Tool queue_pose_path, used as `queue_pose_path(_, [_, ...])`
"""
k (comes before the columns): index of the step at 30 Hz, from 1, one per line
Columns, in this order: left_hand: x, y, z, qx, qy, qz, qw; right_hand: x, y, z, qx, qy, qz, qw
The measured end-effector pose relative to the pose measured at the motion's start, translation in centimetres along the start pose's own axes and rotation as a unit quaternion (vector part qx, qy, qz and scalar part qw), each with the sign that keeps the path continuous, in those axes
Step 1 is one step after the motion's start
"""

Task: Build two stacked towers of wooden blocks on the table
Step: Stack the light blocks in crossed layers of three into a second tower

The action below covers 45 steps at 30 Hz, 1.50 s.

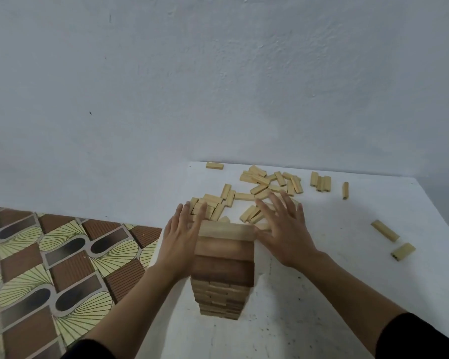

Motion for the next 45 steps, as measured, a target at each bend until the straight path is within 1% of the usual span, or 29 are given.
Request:
queue_pose_path(2, [-0.9, -0.6, -1.0, -0.035, 0.014, 0.019, 0.999, -0.9, -0.1, -0.5, 0.002, -0.011, -0.006, 1.0])
queue_pose_path(5, [-2.3, -1.1, -2.0, -0.044, 0.005, 0.052, 0.998, -1.7, 0.0, -1.6, 0.006, -0.03, -0.016, 0.999])
queue_pose_path(7, [-3.1, -0.8, -1.9, -0.024, 0.01, 0.045, 0.999, -2.1, 0.2, -2.2, -0.001, -0.035, -0.026, 0.999])
queue_pose_path(8, [-3.5, -0.6, -1.8, -0.002, -0.003, 0.05, 0.999, -2.2, 0.2, -2.4, -0.002, -0.036, -0.031, 0.999])
queue_pose_path(10, [-4.4, -0.3, -1.7, 0.019, -0.018, 0.059, 0.998, -2.5, 0.3, -2.7, -0.003, -0.033, -0.041, 0.999])
queue_pose_path(12, [-4.8, 0.3, -1.4, 0.013, -0.012, 0.052, 0.999, -2.7, 0.2, -2.4, -0.015, -0.019, -0.047, 0.999])
queue_pose_path(15, [-5.5, 0.8, -1.4, 0.008, -0.003, 0.042, 0.999, -3.2, -0.4, -2.0, -0.024, 0.001, -0.03, 0.999])
queue_pose_path(17, [-6.0, 1.8, -1.7, -0.01, -0.007, 0.012, 1.0, -3.7, -0.7, -2.2, -0.023, 0.003, -0.011, 1.0])
queue_pose_path(19, [-6.5, 2.7, -2.5, -0.06, -0.035, -0.046, 0.997, -4.2, -0.9, -2.4, -0.029, -0.003, 0.006, 1.0])
queue_pose_path(20, [-6.8, 3.2, -3.0, -0.063, -0.053, -0.074, 0.994, -4.4, -0.9, -2.5, -0.031, -0.006, 0.013, 0.999])
queue_pose_path(22, [-7.1, 4.4, -2.8, -0.016, -0.059, -0.132, 0.989, -4.7, -0.9, -2.7, -0.023, -0.017, 0.023, 0.999])
queue_pose_path(25, [-7.2, 5.6, -2.4, 0.067, -0.042, -0.198, 0.977, -4.5, -0.4, -2.9, 0.002, -0.033, 0.022, 0.999])
queue_pose_path(26, [-7.1, 6.0, -2.0, 0.088, -0.05, -0.191, 0.976, -4.3, -0.2, -3.0, 0.01, -0.04, 0.02, 0.999])
queue_pose_path(27, [-7.2, 5.9, -1.4, 0.114, -0.036, -0.166, 0.979, -4.1, 0.0, -3.1, 0.016, -0.044, 0.019, 0.999])
queue_pose_path(29, [-7.5, 5.4, -1.5, 0.202, -0.071, -0.076, 0.974, -3.6, 0.3, -3.0, 0.016, -0.042, 0.022, 0.999])
queue_pose_path(30, [-7.5, 5.4, -1.2, 0.237, -0.078, -0.049, 0.967, -3.4, 0.5, -2.9, 0.011, -0.038, 0.024, 0.999])
queue_pose_path(33, [-7.2, 6.0, -0.5, 0.326, -0.096, -0.015, 0.941, -2.9, 1.1, -2.5, 0.003, -0.032, 0.027, 0.999])
queue_pose_path(35, [-7.2, 6.1, -0.3, 0.356, -0.109, -0.017, 0.928, -2.6, 1.6, -2.1, 0.0, -0.026, 0.027, 0.999])
queue_pose_path(37, [-7.8, 5.8, 0.2, 0.358, -0.082, -0.039, 0.929, -2.7, 2.0, -1.1, -0.026, 0.012, 0.024, 0.999])
queue_pose_path(40, [-9.6, 4.3, 2.3, 0.324, 0.03, -0.053, 0.944, -3.7, 2.7, 0.6, -0.051, 0.107, 0.025, 0.993])
queue_pose_path(42, [-11.3, 3.0, 2.9, 0.271, 0.085, -0.037, 0.958, -5.1, 2.8, 1.1, -0.049, 0.133, 0.032, 0.989])
queue_pose_path(43, [-12.2, 2.6, 3.0, 0.239, 0.089, -0.023, 0.967, -6.0, 2.8, 1.1, -0.048, 0.131, 0.034, 0.99])
queue_pose_path(44, [-13.0, 2.1, 2.5, 0.208, 0.073, -0.007, 0.975, -6.9, 2.8, 1.0, -0.049, 0.119, 0.033, 0.991])
queue_pose_path(45, [-13.9, 1.9, 1.7, 0.175, 0.041, 0.004, 0.984, -7.9, 2.9, 0.8, -0.049, 0.102, 0.031, 0.993])
Point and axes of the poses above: each hand's wrist, its own x-axis away from the middle knuckle, its own z-axis out of the back of the hand, y = z × x, the point moved 8 cm from there along -x, towards the middle knuckle, and after that the axes turned 2 degrees about z, right-handed, at the moved point
